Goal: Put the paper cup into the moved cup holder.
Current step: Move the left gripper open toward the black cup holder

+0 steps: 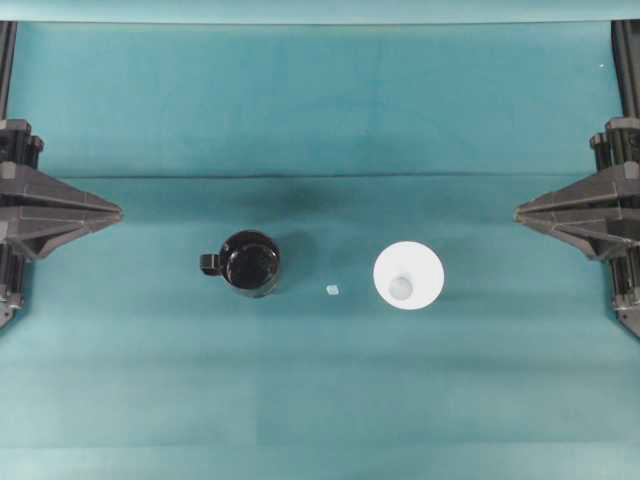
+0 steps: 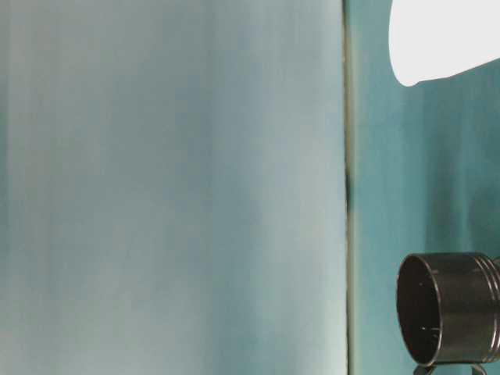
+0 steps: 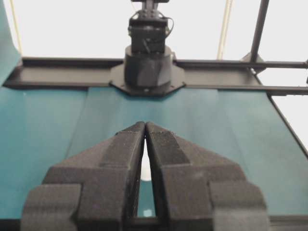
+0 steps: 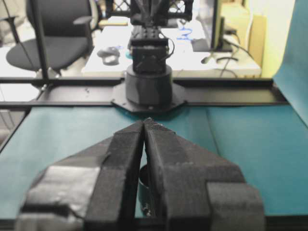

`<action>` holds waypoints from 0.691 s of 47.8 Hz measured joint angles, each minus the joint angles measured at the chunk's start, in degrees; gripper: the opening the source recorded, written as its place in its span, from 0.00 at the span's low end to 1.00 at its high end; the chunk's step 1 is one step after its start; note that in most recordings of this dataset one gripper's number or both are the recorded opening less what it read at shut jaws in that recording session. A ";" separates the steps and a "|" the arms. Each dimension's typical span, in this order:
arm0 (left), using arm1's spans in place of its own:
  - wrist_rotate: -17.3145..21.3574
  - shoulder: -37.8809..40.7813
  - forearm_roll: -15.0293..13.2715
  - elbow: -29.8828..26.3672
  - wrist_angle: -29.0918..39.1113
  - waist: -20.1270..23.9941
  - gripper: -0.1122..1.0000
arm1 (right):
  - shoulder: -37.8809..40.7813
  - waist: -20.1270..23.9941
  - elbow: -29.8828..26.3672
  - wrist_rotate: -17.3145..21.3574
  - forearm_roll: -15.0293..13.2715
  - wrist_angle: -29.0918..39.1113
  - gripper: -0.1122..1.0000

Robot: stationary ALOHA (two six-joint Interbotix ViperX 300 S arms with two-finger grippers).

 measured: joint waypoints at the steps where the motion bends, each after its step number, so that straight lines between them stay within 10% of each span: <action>1: -0.09 0.26 0.00 -0.09 0.00 0.09 0.22 | 0.00 -0.09 -0.09 0.00 -0.09 0.00 0.25; 33: -5.45 18.11 0.44 -3.96 5.27 0.09 0.11 | 1.23 -0.09 -1.23 0.26 0.44 14.68 0.13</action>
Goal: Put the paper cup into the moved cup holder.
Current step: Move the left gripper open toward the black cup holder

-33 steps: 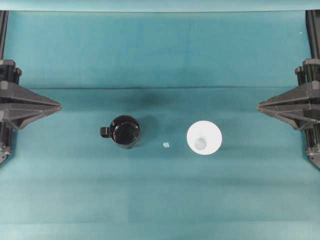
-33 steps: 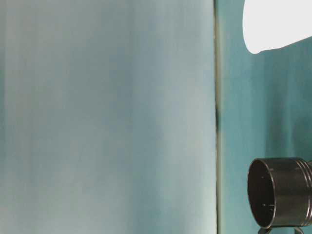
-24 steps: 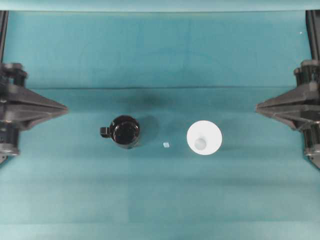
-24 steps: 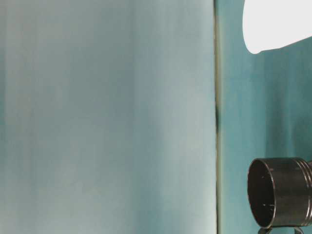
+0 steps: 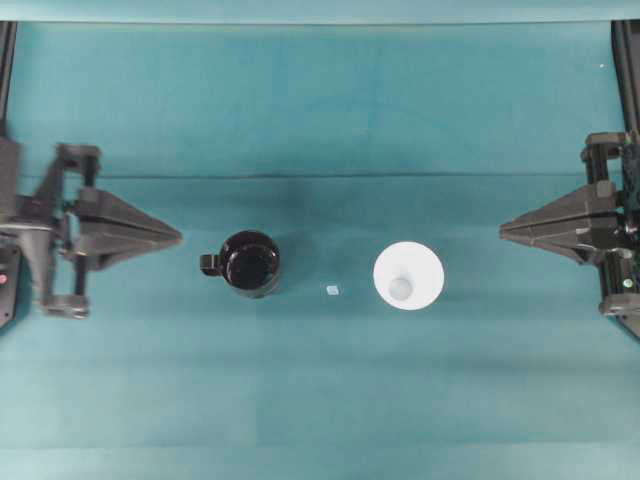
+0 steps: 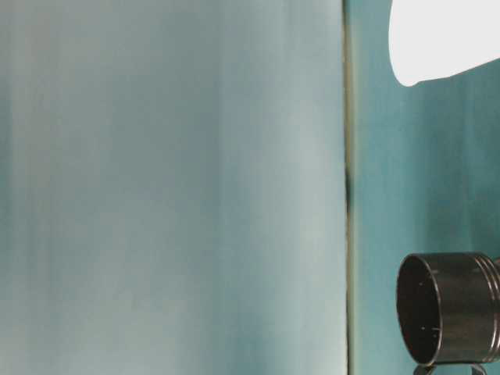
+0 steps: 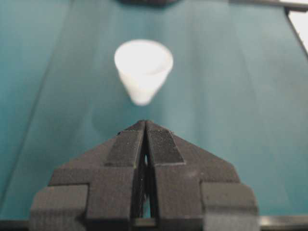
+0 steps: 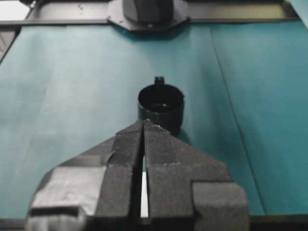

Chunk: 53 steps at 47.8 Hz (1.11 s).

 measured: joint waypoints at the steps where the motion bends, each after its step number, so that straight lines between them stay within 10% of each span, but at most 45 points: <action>1: -0.18 0.44 0.00 -0.18 0.53 0.09 0.11 | 0.00 0.00 0.00 0.00 0.00 0.00 0.13; 36: -3.43 7.91 0.09 -1.49 14.24 0.70 0.15 | 1.49 0.00 0.09 0.18 0.00 0.00 0.13; 53: -3.43 10.90 0.09 -1.23 14.24 1.85 0.87 | 3.08 0.09 0.00 0.26 0.09 -0.26 0.13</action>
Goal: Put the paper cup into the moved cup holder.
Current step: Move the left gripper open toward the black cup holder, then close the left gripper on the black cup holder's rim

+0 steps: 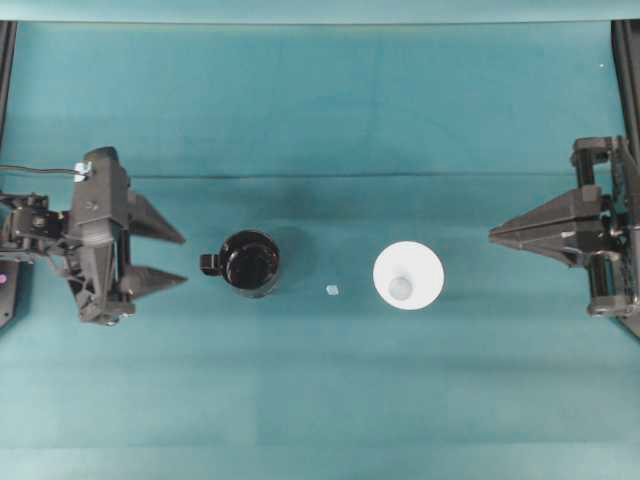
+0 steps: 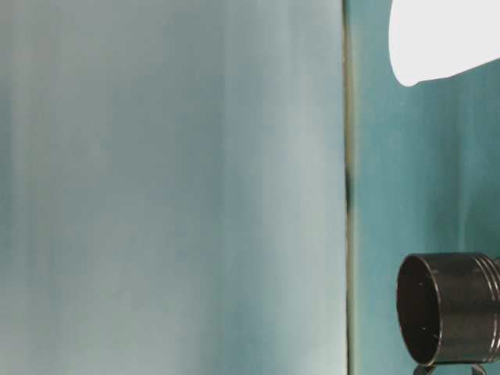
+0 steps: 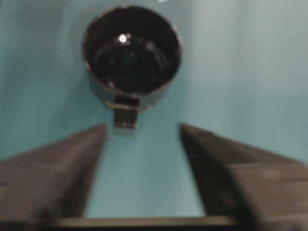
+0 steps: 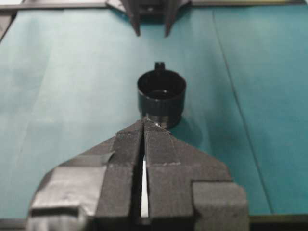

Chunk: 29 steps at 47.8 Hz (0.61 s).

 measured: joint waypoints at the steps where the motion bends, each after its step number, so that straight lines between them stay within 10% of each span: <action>1: 0.09 0.35 0.00 0.00 0.09 0.09 0.89 | 0.09 0.00 0.09 -0.09 -0.09 0.00 0.13; 29: 0.18 11.34 0.00 0.35 -7.29 0.88 0.84 | 0.53 -0.09 0.00 0.09 0.00 0.00 0.13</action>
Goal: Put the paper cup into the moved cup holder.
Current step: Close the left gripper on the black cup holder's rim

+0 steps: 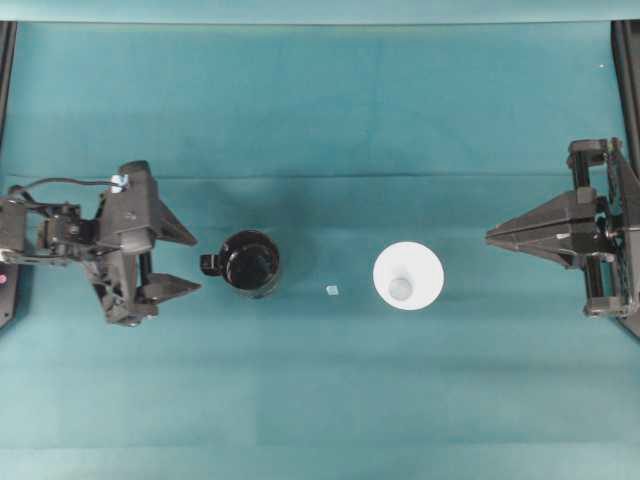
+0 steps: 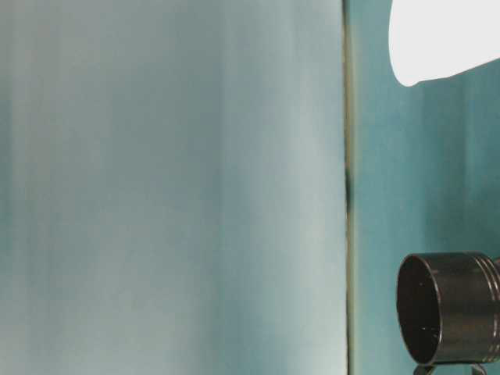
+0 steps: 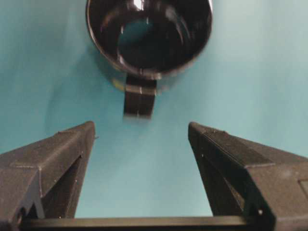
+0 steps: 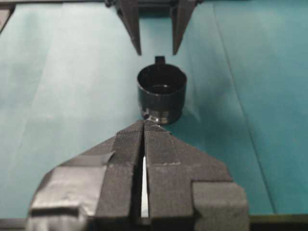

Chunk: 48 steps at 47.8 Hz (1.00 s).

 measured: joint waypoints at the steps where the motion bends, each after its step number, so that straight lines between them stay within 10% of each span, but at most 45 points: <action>1: 0.00 0.44 0.00 -0.09 -0.35 0.18 0.84 | 0.09 0.00 0.00 0.00 0.00 0.00 0.13; 48: 1.14 7.21 0.00 -2.20 -6.24 0.79 0.81 | 0.26 -1.58 0.00 0.00 -0.09 0.09 0.13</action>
